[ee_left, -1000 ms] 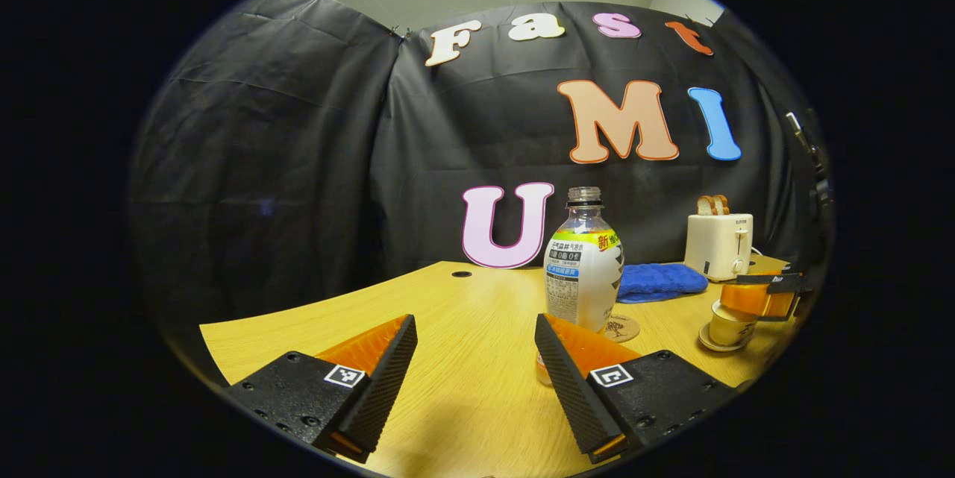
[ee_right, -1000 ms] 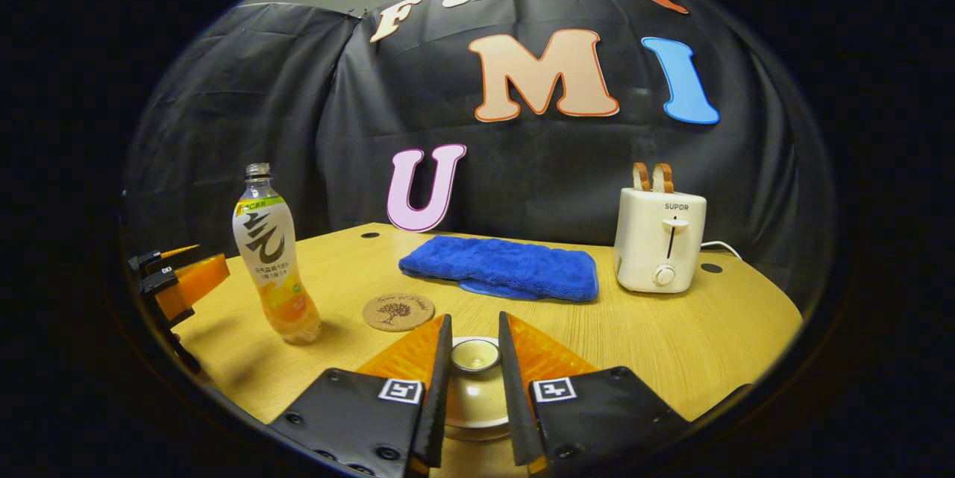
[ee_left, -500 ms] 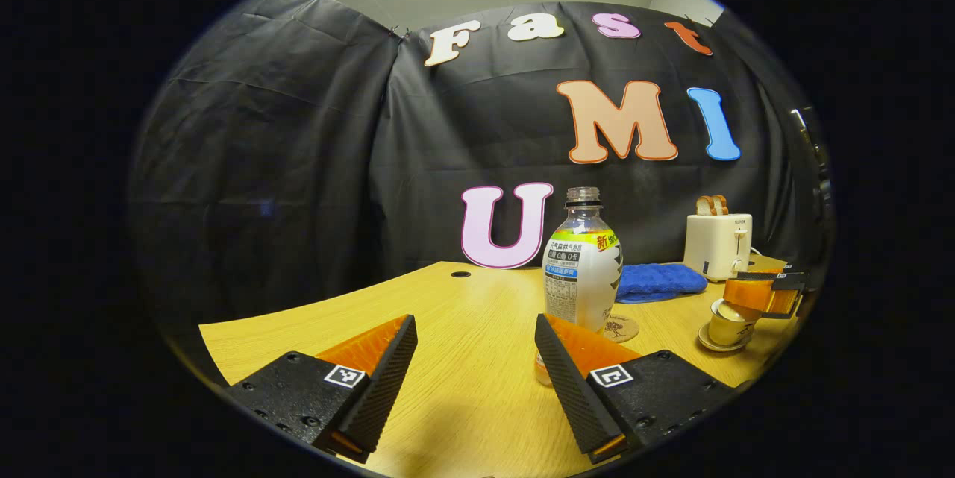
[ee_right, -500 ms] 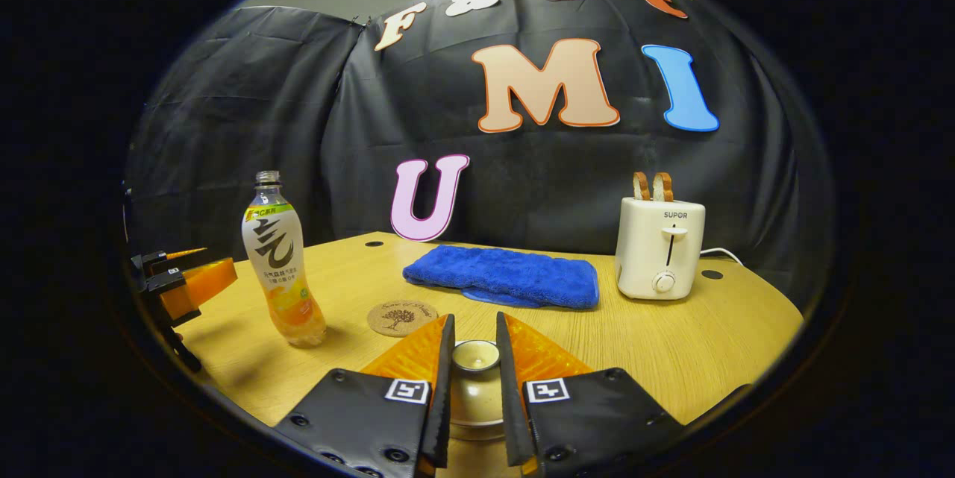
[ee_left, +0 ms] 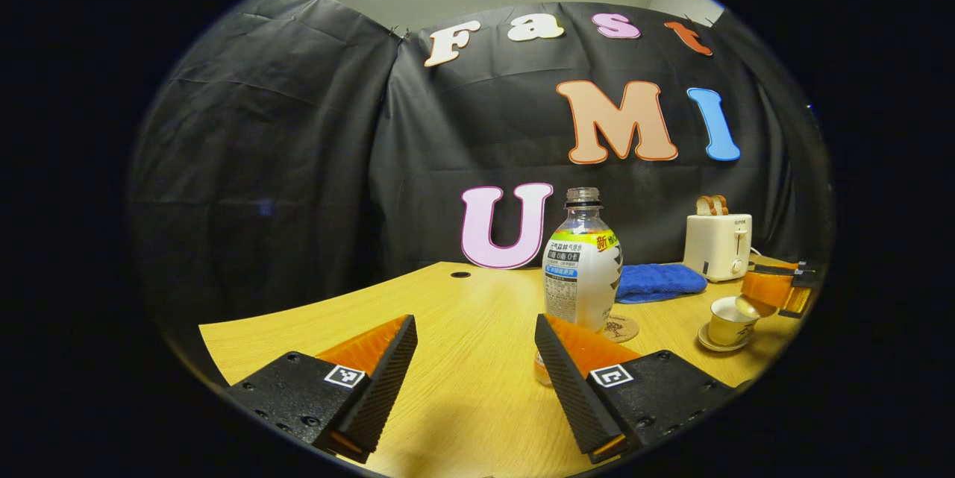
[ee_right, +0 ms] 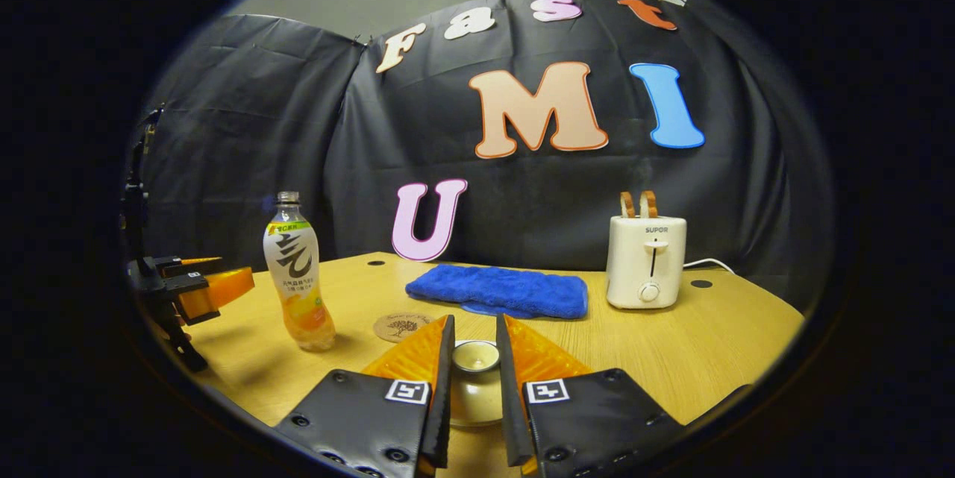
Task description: Open the teacup lid with one hand, grasp the water bottle and pour water into the teacup with the other hand; after pouring, place the water bottle on the coaster and then close the teacup lid.
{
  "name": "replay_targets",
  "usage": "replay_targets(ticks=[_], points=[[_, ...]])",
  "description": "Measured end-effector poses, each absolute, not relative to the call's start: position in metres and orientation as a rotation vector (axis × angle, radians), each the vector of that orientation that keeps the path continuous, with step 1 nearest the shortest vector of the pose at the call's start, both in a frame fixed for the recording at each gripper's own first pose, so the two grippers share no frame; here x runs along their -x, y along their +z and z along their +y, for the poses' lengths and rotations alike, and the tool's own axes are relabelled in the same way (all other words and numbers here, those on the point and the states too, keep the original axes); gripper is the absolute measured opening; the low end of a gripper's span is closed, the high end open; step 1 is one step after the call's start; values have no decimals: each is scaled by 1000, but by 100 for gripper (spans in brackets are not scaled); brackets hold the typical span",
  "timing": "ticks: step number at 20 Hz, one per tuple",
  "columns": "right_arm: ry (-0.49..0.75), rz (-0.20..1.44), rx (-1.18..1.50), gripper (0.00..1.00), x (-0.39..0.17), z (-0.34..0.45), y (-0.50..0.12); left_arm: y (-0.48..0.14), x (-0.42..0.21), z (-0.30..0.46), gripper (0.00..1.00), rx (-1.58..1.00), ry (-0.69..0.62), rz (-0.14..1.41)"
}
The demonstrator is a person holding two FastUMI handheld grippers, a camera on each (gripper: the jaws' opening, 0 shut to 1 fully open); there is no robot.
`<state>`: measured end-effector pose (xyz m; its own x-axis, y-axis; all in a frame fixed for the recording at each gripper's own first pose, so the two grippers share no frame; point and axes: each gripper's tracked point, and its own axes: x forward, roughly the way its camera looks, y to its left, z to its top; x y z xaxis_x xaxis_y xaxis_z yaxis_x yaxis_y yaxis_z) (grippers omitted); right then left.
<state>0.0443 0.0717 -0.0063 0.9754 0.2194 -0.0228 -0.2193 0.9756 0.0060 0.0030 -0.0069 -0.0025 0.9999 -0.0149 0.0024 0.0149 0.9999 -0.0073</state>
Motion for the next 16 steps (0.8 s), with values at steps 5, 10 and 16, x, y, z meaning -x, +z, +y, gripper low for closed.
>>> replay_targets(ticks=[5, 10, 16], points=[[167, 8, -3, 33, -32, 48, -3, -2, 3, -19, 93, 8, -63, -4], [89, 3, 0, 33, -22, 20, -1, -1, 12, -44, 93, 11, -170, -9], [22, 1, 2, 33, -15, -3, 0, 0, 13, -74, 93, -3, -322, -11]])
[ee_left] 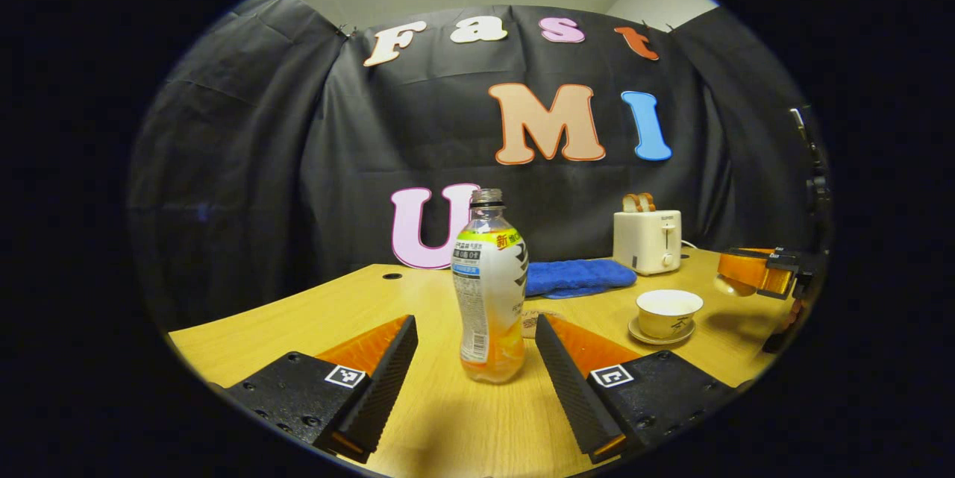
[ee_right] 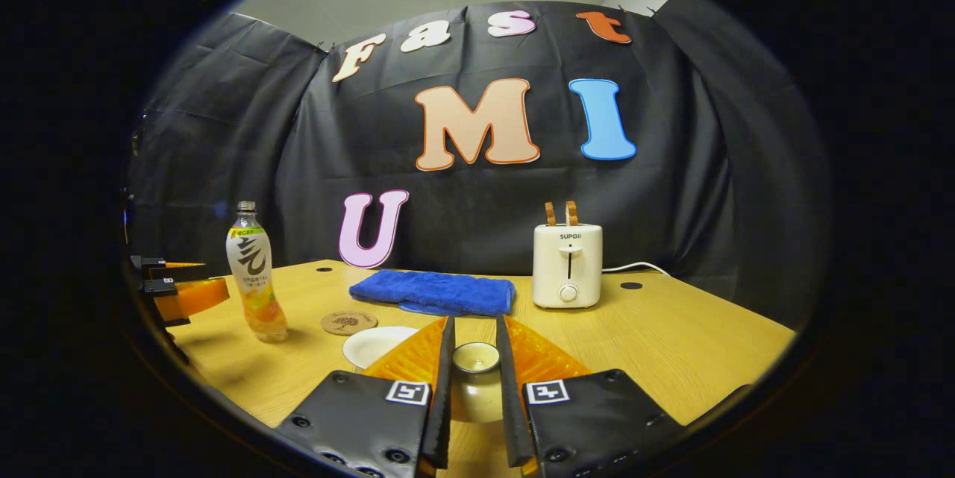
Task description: Open the teacup lid with one hand, grasp the water bottle and pour water into the teacup with the other hand; after pouring, place the water bottle on the coaster and then close the teacup lid.
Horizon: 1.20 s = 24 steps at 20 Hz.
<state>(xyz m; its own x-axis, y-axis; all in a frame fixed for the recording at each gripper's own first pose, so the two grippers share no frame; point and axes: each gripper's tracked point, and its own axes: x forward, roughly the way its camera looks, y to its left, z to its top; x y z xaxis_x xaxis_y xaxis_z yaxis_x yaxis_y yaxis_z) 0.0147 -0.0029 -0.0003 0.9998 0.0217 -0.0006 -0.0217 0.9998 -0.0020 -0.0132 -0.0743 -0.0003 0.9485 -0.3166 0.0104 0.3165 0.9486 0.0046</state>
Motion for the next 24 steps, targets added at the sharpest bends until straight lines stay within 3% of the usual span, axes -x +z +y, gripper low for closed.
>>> replay_targets(ticks=[6, 20, 22, 23, 24], points=[[17, 1, 3, 33, -12, -7, 0, -6, -12, -94, 93, 10, -379, 19], [25, 2, 2, 33, -8, -11, 1, -20, -70, -107, 91, -6, -348, 109], [24, 2, 2, 33, -9, -11, 0, -23, -72, -108, 85, -14, -343, 125], [23, 2, 2, 33, -8, -12, 1, -26, -74, -109, 72, -22, -342, 135], [22, 2, 2, 32, -8, -12, 0, -27, -71, -111, 69, -32, -352, 148]])
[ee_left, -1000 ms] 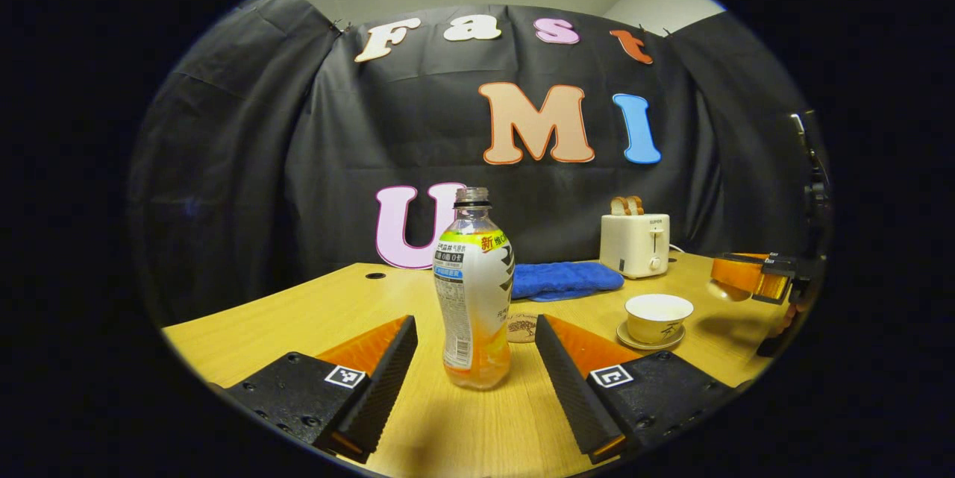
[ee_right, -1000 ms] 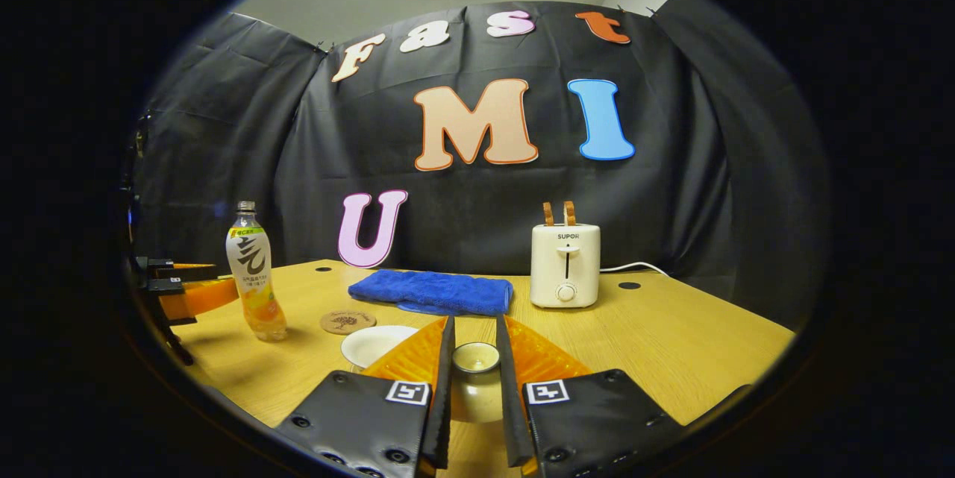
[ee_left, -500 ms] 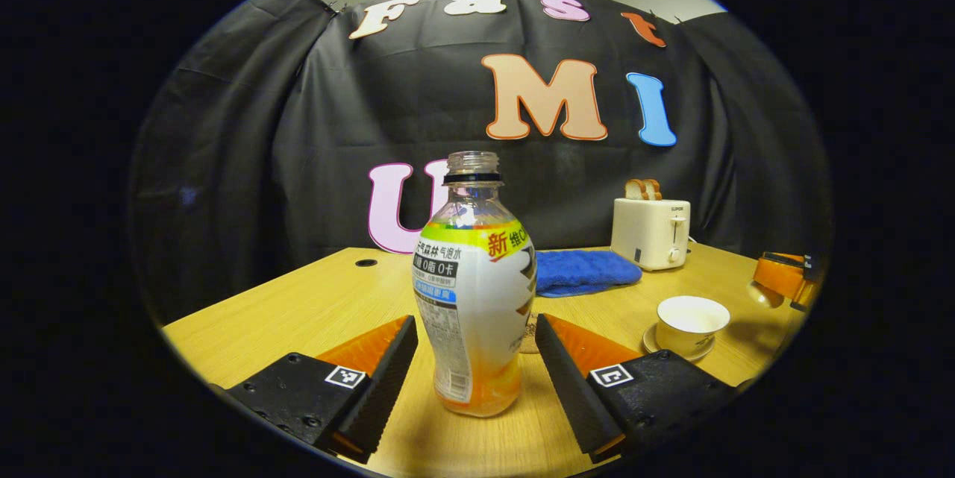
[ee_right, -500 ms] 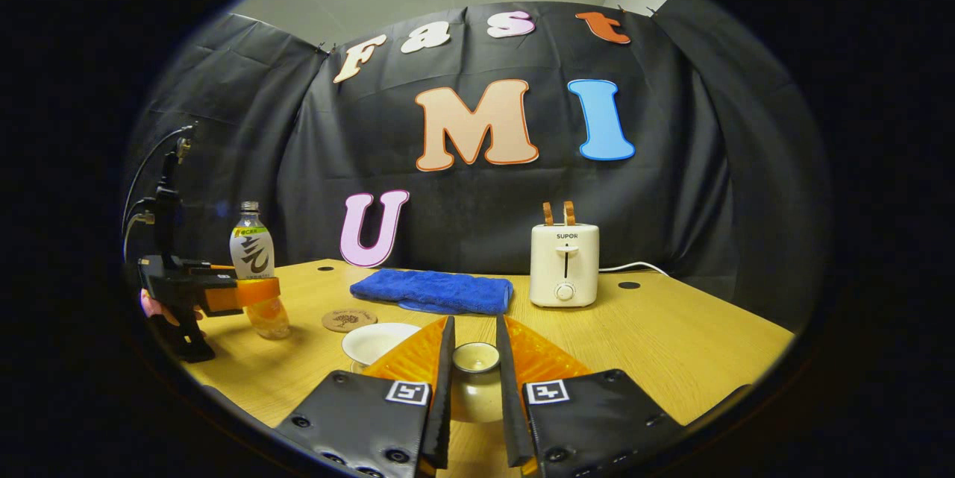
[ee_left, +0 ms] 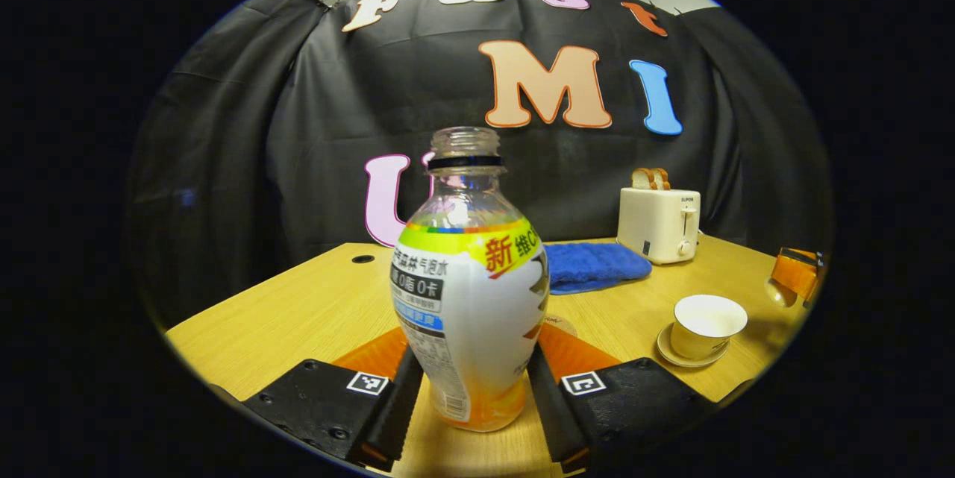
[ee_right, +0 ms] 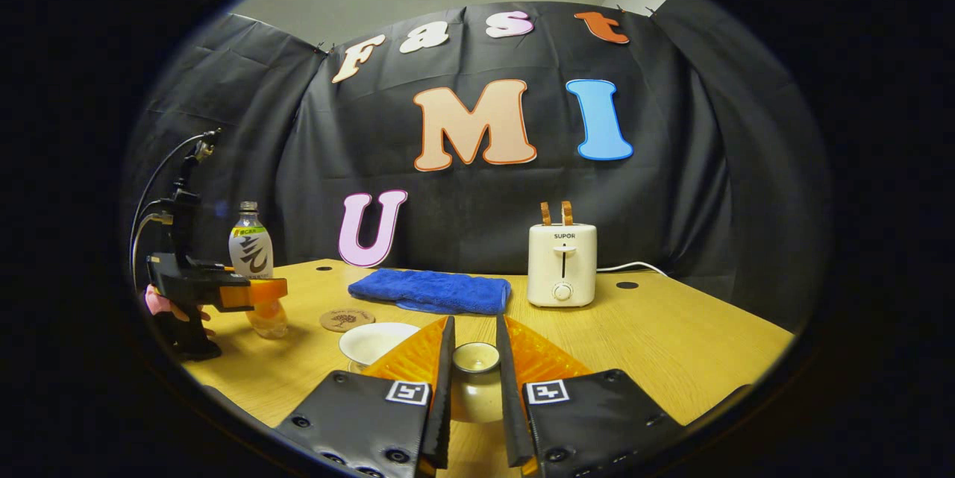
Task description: Open the teacup lid with one hand, grasp the water bottle and pour water into the teacup with the other hand; after pouring, place the water bottle on the coaster and then close the teacup lid.
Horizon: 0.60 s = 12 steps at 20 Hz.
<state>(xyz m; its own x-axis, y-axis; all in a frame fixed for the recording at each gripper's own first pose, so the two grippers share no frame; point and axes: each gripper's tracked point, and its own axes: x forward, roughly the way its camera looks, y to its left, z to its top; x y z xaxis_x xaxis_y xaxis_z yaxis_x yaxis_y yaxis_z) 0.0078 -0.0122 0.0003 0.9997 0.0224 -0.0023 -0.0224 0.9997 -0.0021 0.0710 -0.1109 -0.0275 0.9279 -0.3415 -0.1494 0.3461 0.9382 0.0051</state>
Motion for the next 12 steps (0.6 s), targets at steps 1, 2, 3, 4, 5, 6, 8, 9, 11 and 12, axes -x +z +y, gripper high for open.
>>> replay_targets(ticks=[1, 2, 3, 4, 5, 6, 8, 9, 11, 12], points=[[21, 3, 2, 33, -8, -14, 0, -30, -72, -114, 66, -41, -356, 156], [20, 3, 2, 33, -8, -15, 0, -31, -72, -116, 65, -50, -361, 166], [18, 3, 2, 33, -8, -17, 1, -32, -72, -119, 60, -64, -365, 173], [13, 2, 2, 33, -8, -20, 1, -33, -73, -120, 59, -86, -360, 176], [6, 2, 2, 33, -8, -24, 1, -32, -72, -122, 56, -110, -363, 172], [-2, 1, 3, 33, -9, -28, 1, -32, -72, -125, 52, -138, -362, 178], [-21, 1, 3, 33, -10, -38, 1, -29, -71, -127, 49, -199, -342, 189], [-29, 1, 4, 33, -10, -42, 1, -22, -70, -130, 50, -227, -336, 176], [-48, 1, 4, 33, -12, -52, 2, -4, -69, -134, 50, -324, -314, 130], [-57, 1, 4, 33, -11, -56, 1, 6, -70, -133, 50, -416, -286, 100]])
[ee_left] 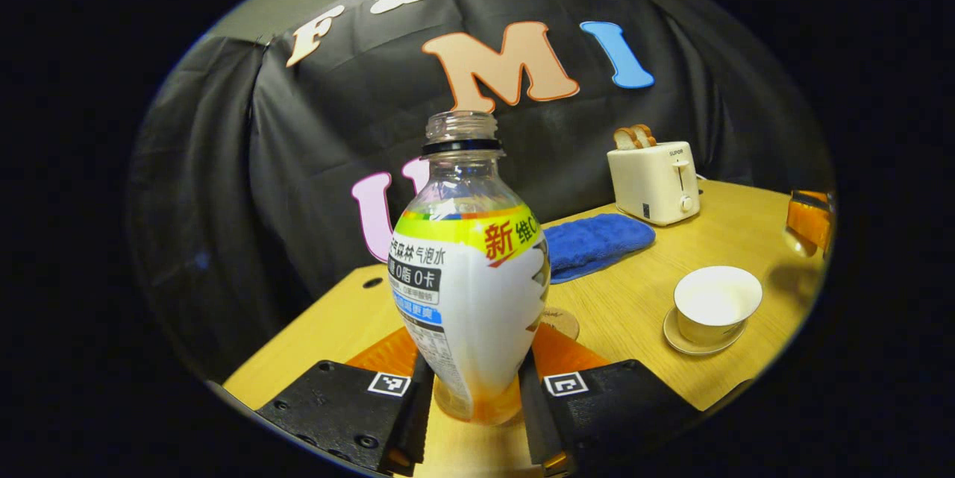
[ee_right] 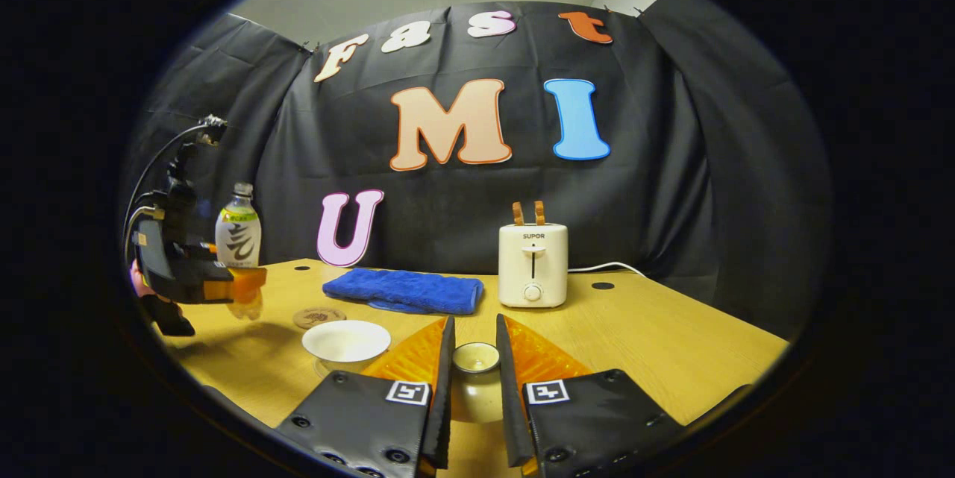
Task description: Open the teacup lid with one hand, grasp the water bottle and pour water into the teacup with the other hand; after pouring, place the water bottle on the coaster and then close the teacup lid.
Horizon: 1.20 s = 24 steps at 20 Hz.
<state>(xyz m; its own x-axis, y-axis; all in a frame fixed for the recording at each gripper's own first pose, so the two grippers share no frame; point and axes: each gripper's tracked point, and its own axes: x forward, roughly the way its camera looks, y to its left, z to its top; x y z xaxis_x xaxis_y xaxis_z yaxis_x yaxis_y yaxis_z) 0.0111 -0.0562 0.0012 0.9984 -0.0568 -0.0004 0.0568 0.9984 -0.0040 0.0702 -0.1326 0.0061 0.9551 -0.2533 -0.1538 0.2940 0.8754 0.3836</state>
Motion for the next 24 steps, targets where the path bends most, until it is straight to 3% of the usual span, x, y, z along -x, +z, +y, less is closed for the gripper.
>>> replay_targets(ticks=[9, 16, 24], points=[[-126, -4, 6, 33, -13, -92, 3, 29, -60, -154, 50, -1105, -239, -70], [-139, -4, 7, 33, -13, -97, 3, 6, -53, -152, 50, -1423, -278, -52], [-142, -5, 7, 33, -12, -98, 3, -3, -57, -150, 50, -1593, -315, -10]])
